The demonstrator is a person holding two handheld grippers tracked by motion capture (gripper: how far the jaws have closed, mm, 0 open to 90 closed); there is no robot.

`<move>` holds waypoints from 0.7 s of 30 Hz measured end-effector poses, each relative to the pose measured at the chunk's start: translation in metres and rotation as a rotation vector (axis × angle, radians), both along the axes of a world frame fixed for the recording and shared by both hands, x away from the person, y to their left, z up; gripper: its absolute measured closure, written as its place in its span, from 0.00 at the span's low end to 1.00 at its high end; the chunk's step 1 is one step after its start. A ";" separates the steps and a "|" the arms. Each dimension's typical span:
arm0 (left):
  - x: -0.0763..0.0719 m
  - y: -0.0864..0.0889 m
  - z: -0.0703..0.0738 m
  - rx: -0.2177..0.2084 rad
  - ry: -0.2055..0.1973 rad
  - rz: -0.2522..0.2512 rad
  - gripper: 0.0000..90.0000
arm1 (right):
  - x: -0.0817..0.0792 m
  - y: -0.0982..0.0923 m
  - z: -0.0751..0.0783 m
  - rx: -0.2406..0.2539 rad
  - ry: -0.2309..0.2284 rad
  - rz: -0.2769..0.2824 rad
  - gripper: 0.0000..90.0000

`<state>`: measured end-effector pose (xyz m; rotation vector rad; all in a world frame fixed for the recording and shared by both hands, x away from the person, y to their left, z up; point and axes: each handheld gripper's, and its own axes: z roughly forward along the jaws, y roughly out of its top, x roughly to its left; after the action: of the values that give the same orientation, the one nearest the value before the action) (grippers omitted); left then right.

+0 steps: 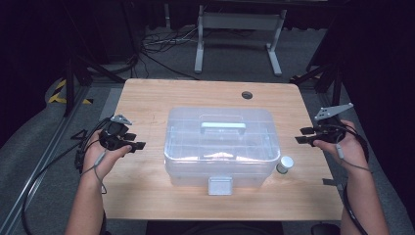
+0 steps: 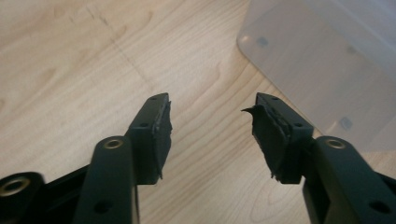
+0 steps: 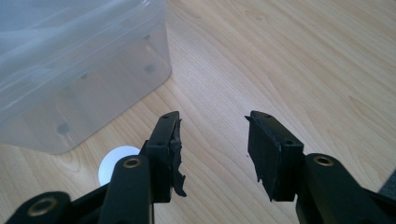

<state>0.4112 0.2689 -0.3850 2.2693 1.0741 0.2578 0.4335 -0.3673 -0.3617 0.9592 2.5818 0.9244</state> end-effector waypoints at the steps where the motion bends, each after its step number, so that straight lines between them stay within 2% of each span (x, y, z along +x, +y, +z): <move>1: 0.000 -0.001 0.002 -0.005 -0.013 -0.004 0.54 | -0.002 -0.003 0.002 0.007 -0.007 -0.005 0.61; 3: 0.000 -0.003 0.005 -0.002 -0.026 -0.005 0.55 | -0.005 -0.005 0.004 0.014 -0.008 -0.005 0.61; 4: -0.001 -0.007 0.012 0.016 -0.047 -0.003 0.56 | -0.007 -0.005 0.004 0.018 -0.010 -0.003 0.61; 6: 0.000 -0.010 0.021 0.023 -0.051 -0.006 0.56 | -0.008 -0.005 0.003 0.022 -0.001 0.005 0.61; 7: 0.000 -0.011 0.026 0.005 -0.060 -0.008 0.55 | -0.008 -0.005 0.003 0.019 0.003 0.010 0.61; 9: -0.001 -0.013 0.036 -0.028 -0.075 -0.055 0.57 | -0.008 -0.005 0.002 0.021 0.006 0.000 0.61; 12: -0.006 -0.017 0.053 -0.045 -0.114 -0.069 0.57 | -0.010 -0.006 0.002 0.020 0.008 -0.007 0.60; 13: -0.006 -0.017 0.053 -0.045 -0.114 -0.069 0.56 | -0.010 -0.006 0.002 0.020 0.008 -0.007 0.60; 14: -0.007 -0.022 0.067 -0.075 -0.126 -0.096 0.56 | -0.011 -0.006 0.002 0.023 0.008 -0.010 0.60; 16: -0.008 -0.025 0.073 -0.088 -0.133 -0.110 0.55 | -0.014 -0.007 0.003 0.040 0.006 -0.011 0.60; 17: -0.008 -0.036 0.085 -0.096 -0.157 -0.145 0.55 | -0.015 -0.008 0.002 0.048 0.006 -0.023 0.60; 19: -0.009 -0.042 0.089 -0.103 -0.160 -0.156 0.55 | -0.016 -0.010 0.001 0.053 0.009 -0.029 0.60; 20: -0.008 -0.052 0.099 -0.103 -0.179 -0.193 0.55 | -0.016 -0.010 0.000 0.056 0.009 -0.034 0.60; 21: -0.008 -0.056 0.102 -0.102 -0.182 -0.207 0.55 | -0.017 -0.011 0.000 0.062 0.010 -0.038 0.60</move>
<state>0.4031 0.2125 -0.2833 2.1973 0.7369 0.3101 0.4168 -0.3780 -0.3619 1.0288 2.5476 0.9978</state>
